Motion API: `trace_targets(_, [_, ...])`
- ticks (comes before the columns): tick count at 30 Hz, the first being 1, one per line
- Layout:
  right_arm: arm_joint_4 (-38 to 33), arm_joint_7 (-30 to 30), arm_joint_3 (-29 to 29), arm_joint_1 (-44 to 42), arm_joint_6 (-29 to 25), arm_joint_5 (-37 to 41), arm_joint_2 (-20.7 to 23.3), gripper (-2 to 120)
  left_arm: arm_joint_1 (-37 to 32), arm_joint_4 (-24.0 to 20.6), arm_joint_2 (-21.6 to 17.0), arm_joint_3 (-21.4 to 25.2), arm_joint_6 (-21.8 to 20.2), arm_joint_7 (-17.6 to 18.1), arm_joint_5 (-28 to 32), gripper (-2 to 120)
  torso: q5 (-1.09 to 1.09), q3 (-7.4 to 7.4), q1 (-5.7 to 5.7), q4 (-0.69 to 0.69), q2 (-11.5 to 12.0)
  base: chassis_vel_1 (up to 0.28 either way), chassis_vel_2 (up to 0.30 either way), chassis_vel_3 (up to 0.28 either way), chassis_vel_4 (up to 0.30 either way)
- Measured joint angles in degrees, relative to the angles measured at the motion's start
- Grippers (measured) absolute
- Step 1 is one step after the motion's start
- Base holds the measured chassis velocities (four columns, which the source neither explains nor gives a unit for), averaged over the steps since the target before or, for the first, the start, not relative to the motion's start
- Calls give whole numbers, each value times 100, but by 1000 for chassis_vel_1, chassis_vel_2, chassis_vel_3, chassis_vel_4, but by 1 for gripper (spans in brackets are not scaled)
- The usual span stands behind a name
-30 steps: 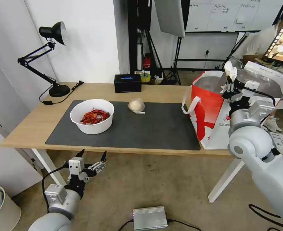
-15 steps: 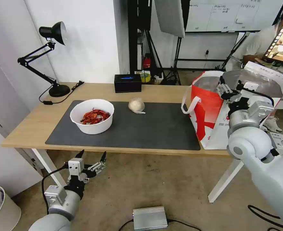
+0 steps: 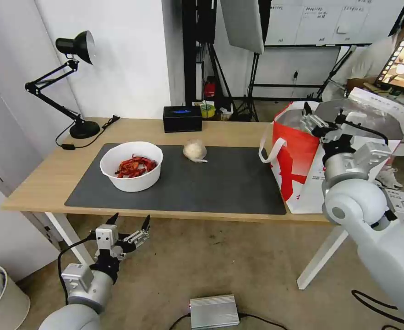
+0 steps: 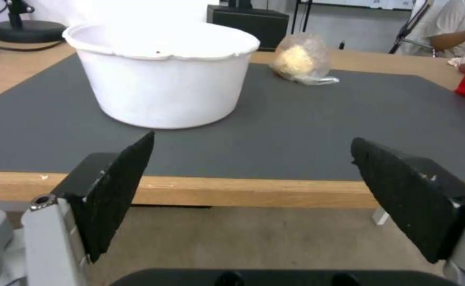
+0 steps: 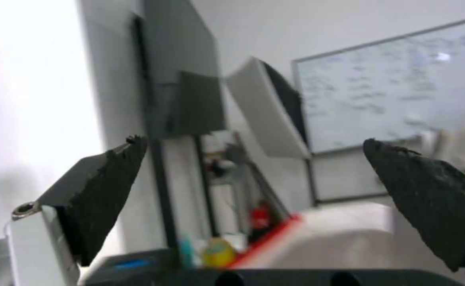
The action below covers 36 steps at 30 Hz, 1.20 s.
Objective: Pick up the trash from the table and place it into the takeout bag.
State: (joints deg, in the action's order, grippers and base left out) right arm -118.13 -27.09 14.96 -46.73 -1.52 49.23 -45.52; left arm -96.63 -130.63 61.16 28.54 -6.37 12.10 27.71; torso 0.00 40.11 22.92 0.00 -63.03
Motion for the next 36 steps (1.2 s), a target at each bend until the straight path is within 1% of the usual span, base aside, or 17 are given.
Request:
trace_targets(6, [-296, 316, -30, -202, -38, -20, 0, 100, 17, 0, -8, 16, 3, 0, 18, 100, 0, 0, 0, 0, 0, 0, 0, 0, 0])
trace_targets(8, [-504, 582, 20, -497, 25, -99, 22, 100, 24, 2, -16, 49, 4, 0, 59, 100, 0, 0, 0, 1, 0, 0, 0, 0, 0])
trace_targets(10, [-549, 643, 37, -579, 49, -120, 26, 100, 27, 2, -22, 58, 4, 0, 74, 100, 0, 0, 0, 1, 0, 0, 0, 0, 0])
trace_targets(12, [-809, 967, 76, -1055, 240, -234, 66, 100, 64, 16, -55, 91, 4, -2, 112, 100, 0, 0, 0, -1, 0, 0, 0, 0, 0])
trace_targets(13, [-809, 967, 76, -1055, 240, -234, 66, 100, 64, 16, -55, 91, 4, -2, 112, 100, 0, 0, 0, -1, 0, 0, 0, 0, 0])
trace_targets(16, [-1010, 1046, -20, -1532, 627, -442, 61, 100, 121, 35, -104, 131, 4, -5, 178, 100, 0, 0, 0, 0, 0, 0, 0, 0, 0])
trace_targets(17, [-1010, 1046, -20, -1532, 627, -442, 61, 100, 121, 35, -104, 131, 4, -5, 178, 100, 0, 0, 0, 0, 0, 0, 0, 0, 0])
trace_targets(20, [-1102, 1039, -49, -1901, 1035, -622, 47, 100, 133, 78, -144, 172, 7, -18, 210, 100, 0, -1, 0, 0, 0, 0, 0, 0, 0])
trace_targets(21, [-1102, 1039, -49, -1901, 1035, -622, 47, 100, 133, 78, -144, 172, 7, -18, 210, 100, 0, -1, 0, 0, 0, 0, 0, 0, 0])
trace_targets(24, [-1098, 1042, -57, -2297, 1214, -740, 54, 100, 131, 142, -179, 207, 66, -62, 221, 100, 0, 0, 0, 0, 0, 0, 0, 0, 0])
trace_targets(29, [-927, 1155, -80, -2805, 1134, -973, -87, 100, 189, 231, -248, 212, 105, -92, 255, 100, 0, 0, 0, 0, 0, 0, 0, 0, 0])
trace_targets(36, [-789, 1191, -156, -3207, 989, -1280, -273, 100, 244, 325, -363, 212, 107, -115, 304, 100, 0, 0, 0, 0, 1, 0, 0, 0, 0])
